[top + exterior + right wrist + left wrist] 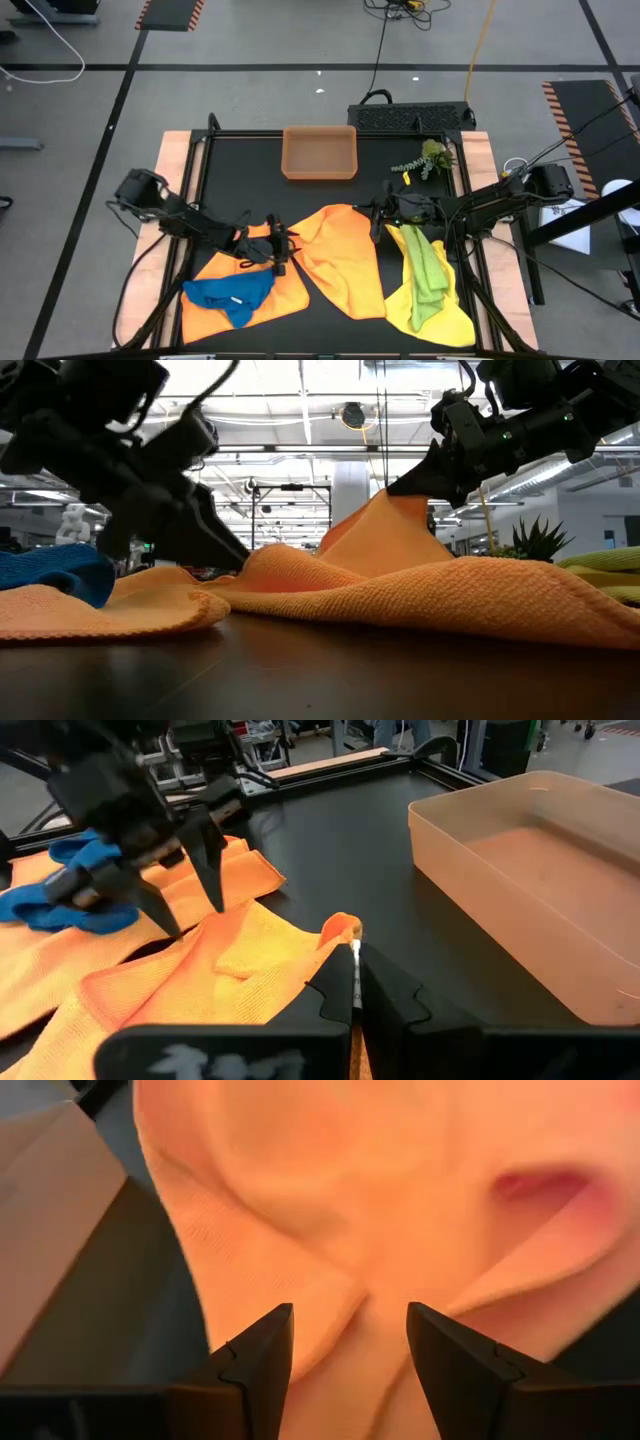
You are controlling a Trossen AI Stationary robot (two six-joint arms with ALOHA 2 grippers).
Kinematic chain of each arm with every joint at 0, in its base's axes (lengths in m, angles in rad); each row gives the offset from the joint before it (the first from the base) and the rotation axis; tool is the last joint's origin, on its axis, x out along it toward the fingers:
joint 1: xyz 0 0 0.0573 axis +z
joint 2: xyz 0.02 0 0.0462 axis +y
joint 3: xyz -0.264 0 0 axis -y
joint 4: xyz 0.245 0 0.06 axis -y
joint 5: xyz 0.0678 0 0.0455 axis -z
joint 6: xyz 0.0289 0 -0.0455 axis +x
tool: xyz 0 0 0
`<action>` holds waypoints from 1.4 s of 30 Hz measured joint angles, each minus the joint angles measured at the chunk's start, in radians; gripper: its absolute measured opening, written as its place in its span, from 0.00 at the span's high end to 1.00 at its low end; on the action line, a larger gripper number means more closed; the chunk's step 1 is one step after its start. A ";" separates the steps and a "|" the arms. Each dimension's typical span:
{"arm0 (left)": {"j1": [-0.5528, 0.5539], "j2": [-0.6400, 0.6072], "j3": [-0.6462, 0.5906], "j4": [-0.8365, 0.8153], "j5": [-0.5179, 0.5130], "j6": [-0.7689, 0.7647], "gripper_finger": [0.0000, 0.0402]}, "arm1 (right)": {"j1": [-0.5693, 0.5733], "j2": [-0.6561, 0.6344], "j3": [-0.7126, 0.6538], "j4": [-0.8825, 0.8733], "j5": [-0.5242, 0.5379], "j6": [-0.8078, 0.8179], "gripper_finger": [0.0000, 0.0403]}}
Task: Fold microfiber towels
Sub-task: Fold the right orange towel
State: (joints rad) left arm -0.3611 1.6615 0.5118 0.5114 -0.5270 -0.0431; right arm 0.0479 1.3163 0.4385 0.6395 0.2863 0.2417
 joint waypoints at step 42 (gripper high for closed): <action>0.033 0.174 0.186 -0.150 -0.080 0.100 0.98 | 0.000 0.000 0.000 -0.023 -0.002 0.007 1.00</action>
State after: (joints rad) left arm -0.3283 1.8351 0.6975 0.3611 -0.6067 0.0569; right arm 0.0479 1.3163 0.4381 0.6165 0.2848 0.2489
